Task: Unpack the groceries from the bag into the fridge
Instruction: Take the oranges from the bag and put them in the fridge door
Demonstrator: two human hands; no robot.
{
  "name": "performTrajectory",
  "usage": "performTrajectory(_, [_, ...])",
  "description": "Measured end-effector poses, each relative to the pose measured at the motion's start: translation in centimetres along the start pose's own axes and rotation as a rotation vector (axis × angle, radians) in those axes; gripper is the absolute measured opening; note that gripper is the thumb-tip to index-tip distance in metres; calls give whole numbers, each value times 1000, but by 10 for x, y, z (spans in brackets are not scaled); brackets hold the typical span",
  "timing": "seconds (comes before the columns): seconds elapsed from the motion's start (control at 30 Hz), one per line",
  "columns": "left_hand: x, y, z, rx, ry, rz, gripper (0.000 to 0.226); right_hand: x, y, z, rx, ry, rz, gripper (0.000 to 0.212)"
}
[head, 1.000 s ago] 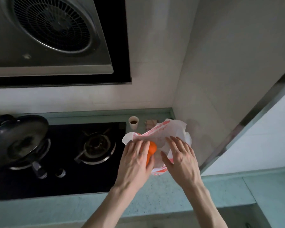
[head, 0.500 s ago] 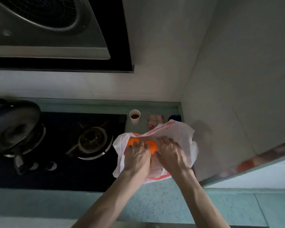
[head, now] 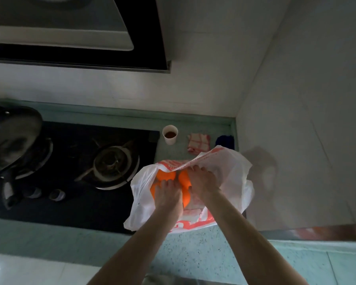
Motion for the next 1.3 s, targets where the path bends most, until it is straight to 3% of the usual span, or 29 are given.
performTrajectory(0.2, [-12,10,-19,34,3,-71,77,-19,7,-15,36,26,-8,46])
performTrajectory(0.37, [-19,12,-31,63,47,-77,78,-30,10,-19,-69,105,-21,40])
performTrajectory(0.47, [-21,12,-31,71,114,-99,67,-34,12,-23,-140,84,-5,48])
performTrajectory(0.6, [-18,15,-26,40,125,-86,71,-36,17,-27,-239,44,13,58])
performTrajectory(0.73, [-6,12,-12,-13,113,-66,72,-22,24,-23,-294,57,-41,75])
performTrajectory(0.83, [12,8,1,-53,116,-43,68,-6,31,-20,-336,72,-107,75])
performTrajectory(1.03, [47,-2,23,160,205,-94,80,47,38,-1,-342,113,-137,74])
performTrajectory(1.3, [113,-21,64,523,243,-173,85,143,23,46,-280,389,-77,71])
Point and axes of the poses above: each hand's wrist, its own x-axis away from the middle knuckle, its own z-axis out of the back of the hand, y = z × x, the point moved 6 cm from there along -x, towards the middle knuckle, and after that the axes turned 14 degrees about -y, right-handed, at the moved point
